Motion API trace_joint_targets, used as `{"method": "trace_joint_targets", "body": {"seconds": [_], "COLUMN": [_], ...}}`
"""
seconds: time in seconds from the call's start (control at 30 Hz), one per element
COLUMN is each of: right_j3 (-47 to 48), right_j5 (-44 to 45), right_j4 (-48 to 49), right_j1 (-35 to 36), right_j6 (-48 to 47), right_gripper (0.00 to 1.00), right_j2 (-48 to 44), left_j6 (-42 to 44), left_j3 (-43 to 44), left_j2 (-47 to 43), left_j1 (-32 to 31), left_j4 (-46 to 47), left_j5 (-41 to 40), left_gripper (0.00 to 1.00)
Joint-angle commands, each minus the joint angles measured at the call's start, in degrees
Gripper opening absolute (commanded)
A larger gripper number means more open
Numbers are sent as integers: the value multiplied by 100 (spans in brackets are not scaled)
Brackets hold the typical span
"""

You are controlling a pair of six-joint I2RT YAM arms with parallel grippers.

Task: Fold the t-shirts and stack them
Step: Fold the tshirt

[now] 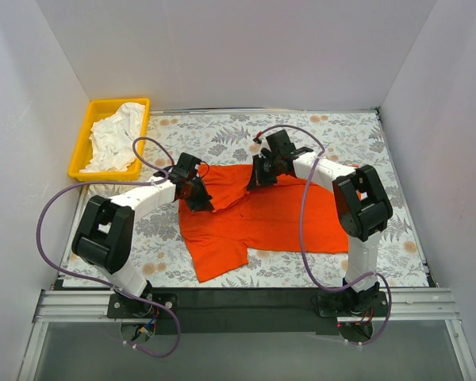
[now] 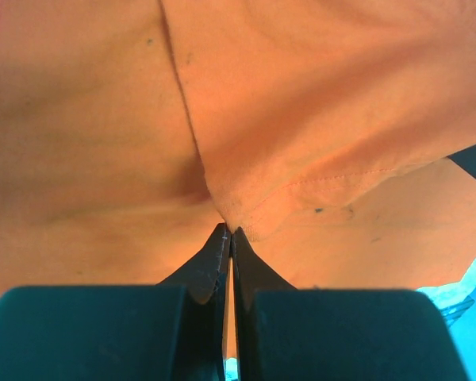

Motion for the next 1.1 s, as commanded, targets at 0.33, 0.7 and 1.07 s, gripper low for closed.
{"method": "trace_joint_targets", "body": {"seconds": [0.33, 0.7, 1.07], "right_j3": [660, 941, 960], "right_j5": [-31, 189, 1058], "right_j4": [-1443, -1743, -1778], "right_j1": [-45, -54, -605], "right_j6": [-449, -580, -1037], "right_gripper": [5, 16, 49], "right_j2": [463, 656, -396], "left_j6": [-112, -156, 19], "left_j3": [29, -111, 177], "left_j2": [-191, -270, -675], "left_j1": [25, 34, 438], "left_j4": [-104, -51, -51], "left_j5": [298, 386, -299], "left_gripper": [0, 0, 59]}}
